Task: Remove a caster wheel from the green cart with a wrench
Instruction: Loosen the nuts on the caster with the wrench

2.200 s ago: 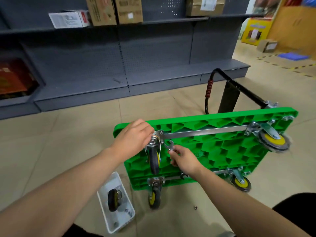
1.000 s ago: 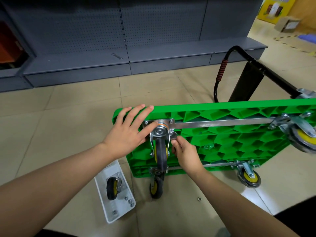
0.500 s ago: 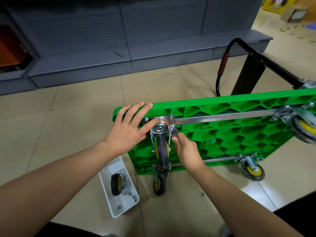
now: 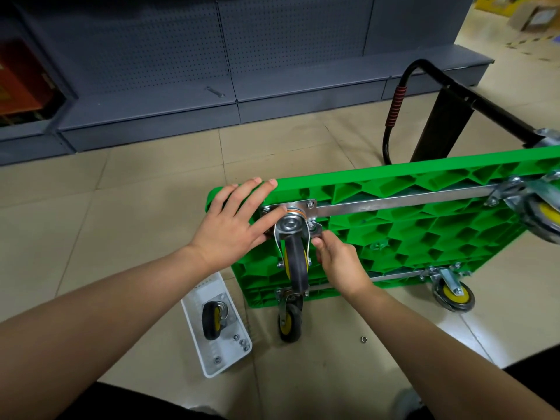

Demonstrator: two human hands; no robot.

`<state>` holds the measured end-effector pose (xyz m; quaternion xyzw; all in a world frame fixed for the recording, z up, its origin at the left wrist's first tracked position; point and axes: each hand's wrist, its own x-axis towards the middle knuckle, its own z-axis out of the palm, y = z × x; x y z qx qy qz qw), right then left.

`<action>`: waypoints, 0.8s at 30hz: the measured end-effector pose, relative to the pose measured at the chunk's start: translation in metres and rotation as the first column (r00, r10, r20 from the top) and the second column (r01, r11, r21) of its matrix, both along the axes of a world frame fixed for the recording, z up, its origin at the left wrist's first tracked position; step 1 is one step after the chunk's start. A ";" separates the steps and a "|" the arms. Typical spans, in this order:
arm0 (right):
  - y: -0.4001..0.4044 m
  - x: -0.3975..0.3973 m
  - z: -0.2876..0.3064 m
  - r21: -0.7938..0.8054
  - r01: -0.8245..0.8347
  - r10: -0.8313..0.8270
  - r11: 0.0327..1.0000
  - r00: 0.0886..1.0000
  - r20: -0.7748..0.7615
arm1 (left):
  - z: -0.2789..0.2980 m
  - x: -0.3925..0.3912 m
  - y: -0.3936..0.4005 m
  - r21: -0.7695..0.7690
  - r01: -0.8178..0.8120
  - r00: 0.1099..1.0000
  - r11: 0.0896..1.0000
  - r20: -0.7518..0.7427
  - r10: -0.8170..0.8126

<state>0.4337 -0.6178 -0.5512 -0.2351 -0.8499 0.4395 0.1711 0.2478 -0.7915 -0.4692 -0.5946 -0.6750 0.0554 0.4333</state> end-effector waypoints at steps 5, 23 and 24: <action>0.001 0.001 0.010 -0.210 0.005 -0.010 0.978 1.000 -0.021 | -0.002 0.001 0.002 0.032 0.011 1.000 0.999 0.009 -0.011; 0.000 -0.002 -0.008 -0.015 -0.079 0.080 0.997 0.994 0.076 | -0.001 -0.020 0.006 0.073 0.095 0.995 0.993 -0.021 -0.094; 0.001 -0.003 -0.009 -0.037 -0.055 0.057 0.998 0.997 0.045 | -0.001 -0.023 0.006 0.070 0.096 0.995 0.993 -0.023 -0.095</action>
